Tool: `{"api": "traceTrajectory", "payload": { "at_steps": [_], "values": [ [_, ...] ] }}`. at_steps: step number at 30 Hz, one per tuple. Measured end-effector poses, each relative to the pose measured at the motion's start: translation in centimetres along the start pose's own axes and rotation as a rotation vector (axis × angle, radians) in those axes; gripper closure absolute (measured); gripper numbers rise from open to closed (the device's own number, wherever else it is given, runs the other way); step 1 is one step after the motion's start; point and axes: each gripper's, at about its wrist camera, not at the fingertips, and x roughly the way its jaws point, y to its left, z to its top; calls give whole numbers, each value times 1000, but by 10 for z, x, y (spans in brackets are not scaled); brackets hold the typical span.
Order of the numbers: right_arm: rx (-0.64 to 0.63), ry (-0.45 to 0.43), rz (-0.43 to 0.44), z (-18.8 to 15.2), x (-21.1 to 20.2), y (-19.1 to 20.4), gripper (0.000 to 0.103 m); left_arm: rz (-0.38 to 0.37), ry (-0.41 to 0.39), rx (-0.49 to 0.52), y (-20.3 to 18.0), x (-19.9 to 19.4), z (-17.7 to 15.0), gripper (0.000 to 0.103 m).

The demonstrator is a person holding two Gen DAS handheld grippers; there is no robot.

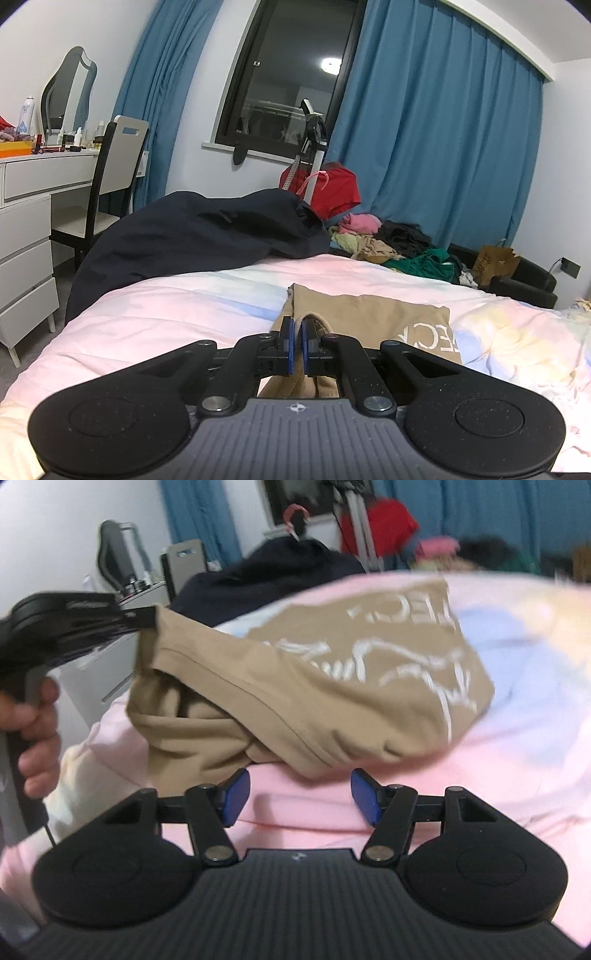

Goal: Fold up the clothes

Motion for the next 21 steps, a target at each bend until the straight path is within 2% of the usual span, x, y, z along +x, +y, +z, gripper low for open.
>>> {"api": "traceTrajectory", "payload": {
  "at_steps": [5, 6, 7, 10, 13, 17, 21],
  "values": [
    [1, -8, -61, -2, 22, -5, 40, -1, -8, 4, -1, -1, 0, 98],
    [4, -23, -75, 0, 25, -7, 54, -1, -9, 6, -1, -2, 0, 98],
    [6, -37, -92, 2, 24, -9, 72, -1, -10, 9, -2, -2, 0, 98],
    [69, -100, -124, 11, 14, -24, 86, -6, -15, 31, -3, -4, -1, 98],
    [138, -196, -122, 22, -13, -37, 89, -32, -16, 47, -7, -6, -1, 98],
    [169, -346, -159, 36, -57, -45, 95, -132, -18, 79, -20, -13, -2, 98],
    [171, -467, -238, 48, -85, -60, 96, -240, -38, 130, -38, -22, -7, 98]
  ]
}}
